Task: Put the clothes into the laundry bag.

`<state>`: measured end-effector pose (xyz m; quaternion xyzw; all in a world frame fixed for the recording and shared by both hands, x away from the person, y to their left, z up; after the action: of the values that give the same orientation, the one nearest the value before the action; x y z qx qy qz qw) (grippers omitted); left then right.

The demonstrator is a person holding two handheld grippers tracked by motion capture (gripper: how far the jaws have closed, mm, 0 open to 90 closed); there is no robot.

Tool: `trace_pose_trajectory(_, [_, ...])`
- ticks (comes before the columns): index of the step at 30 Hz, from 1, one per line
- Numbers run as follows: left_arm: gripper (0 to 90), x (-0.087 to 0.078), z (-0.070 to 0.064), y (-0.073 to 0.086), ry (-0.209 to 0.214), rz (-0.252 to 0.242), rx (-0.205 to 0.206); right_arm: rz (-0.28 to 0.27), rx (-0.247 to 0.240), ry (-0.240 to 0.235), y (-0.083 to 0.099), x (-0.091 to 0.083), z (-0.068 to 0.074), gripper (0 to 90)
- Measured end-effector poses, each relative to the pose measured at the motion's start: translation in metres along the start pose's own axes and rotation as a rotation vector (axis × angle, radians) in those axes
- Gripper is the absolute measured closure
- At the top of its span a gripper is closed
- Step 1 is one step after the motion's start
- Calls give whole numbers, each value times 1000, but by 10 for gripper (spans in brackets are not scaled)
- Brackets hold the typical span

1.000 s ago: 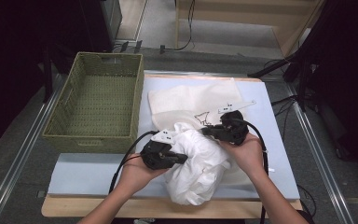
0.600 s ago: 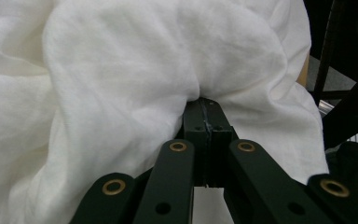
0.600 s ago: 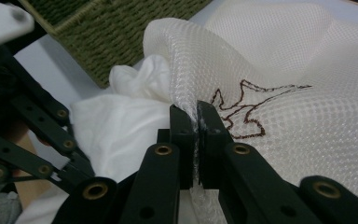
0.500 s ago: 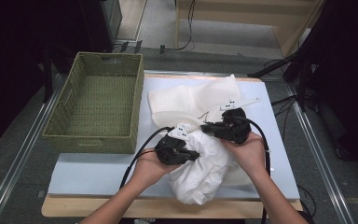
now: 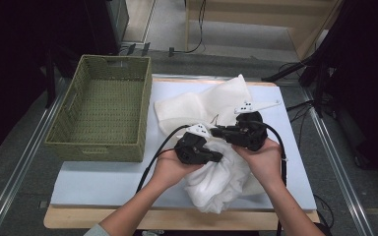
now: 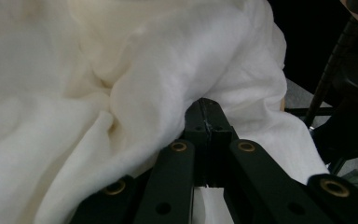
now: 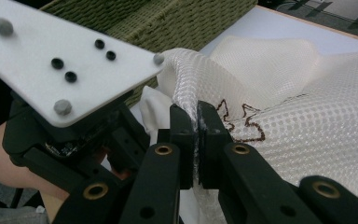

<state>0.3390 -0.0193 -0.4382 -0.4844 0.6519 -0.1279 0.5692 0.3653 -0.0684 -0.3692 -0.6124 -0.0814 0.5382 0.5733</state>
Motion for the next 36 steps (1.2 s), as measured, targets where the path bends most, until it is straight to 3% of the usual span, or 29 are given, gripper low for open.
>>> trace_pose_trajectory(5, [900,3,8,-3,-3,14,-6,31,33,-3,21,9,-18,883])
trace_pose_trajectory(8, [900,3,9,-2,0,28,-11,43,42,-6,27,12,-22,883])
trace_pose_trajectory(12, [900,-1,4,-1,6,41,-1,68,10,15,31,17,-23,883])
trace_pose_trajectory(18, [900,-20,-2,2,-2,43,11,90,1,26,36,21,-25,884])
trace_pose_trajectory(23, [900,-40,1,12,-24,39,1,96,10,26,37,22,-27,884])
trace_pose_trajectory(32, [900,-73,12,41,-83,39,-26,90,18,17,37,21,-29,884])
trace_pose_trajectory(36, [900,-81,25,54,-115,26,-70,89,20,17,37,21,-29,883])
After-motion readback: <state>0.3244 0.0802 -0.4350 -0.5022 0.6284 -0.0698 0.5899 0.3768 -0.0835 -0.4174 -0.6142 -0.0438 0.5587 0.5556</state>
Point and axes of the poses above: each handheld gripper's, and its own axes: x roughly forward along the jaws, y roughly out of its underside, z roughly to its left, the point moved 9 cm from there along x, roughly forward along the jaws, and after that the axes turned 1 degree about -x, right-handed, at the moved point
